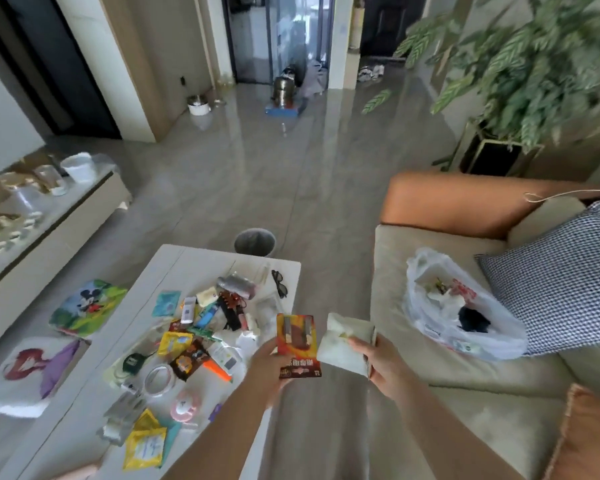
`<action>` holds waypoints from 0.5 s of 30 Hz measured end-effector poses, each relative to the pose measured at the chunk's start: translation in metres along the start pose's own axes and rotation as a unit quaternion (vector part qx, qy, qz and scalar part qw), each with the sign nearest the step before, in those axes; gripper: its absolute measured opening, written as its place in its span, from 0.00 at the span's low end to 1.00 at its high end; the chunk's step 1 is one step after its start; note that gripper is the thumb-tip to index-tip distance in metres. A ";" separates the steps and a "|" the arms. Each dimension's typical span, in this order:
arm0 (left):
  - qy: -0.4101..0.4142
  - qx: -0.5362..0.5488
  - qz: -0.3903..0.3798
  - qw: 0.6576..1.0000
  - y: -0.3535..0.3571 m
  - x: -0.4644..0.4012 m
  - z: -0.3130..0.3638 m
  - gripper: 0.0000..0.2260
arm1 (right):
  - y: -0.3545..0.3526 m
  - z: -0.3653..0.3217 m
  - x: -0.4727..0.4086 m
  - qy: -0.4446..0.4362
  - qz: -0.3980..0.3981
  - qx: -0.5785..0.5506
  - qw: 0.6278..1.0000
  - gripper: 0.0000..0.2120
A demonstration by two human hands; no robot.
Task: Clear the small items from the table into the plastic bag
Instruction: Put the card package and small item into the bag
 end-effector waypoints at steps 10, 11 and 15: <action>-0.014 -0.036 -0.021 0.999 0.147 -0.018 0.023 0.08 | -0.122 -0.067 -0.063 -0.038 0.105 -0.006 0.994 0.16; -0.014 -0.042 -0.024 0.999 0.160 -0.022 0.023 0.08 | -0.130 -0.072 -0.065 -0.032 0.112 -0.018 0.993 0.17; 0.000 -0.105 -0.028 0.994 0.207 -0.038 0.025 0.08 | -0.160 -0.083 -0.082 -0.001 0.137 -0.058 0.989 0.12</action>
Point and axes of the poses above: each hand's wrist, its own x-axis away from the middle knuckle, its own y-axis out of the palm, z = x × y, the point moved 10 cm from there along -x, towards the middle knuckle, and after that the axes turned 12 degrees about z, right-handed, at the moved point
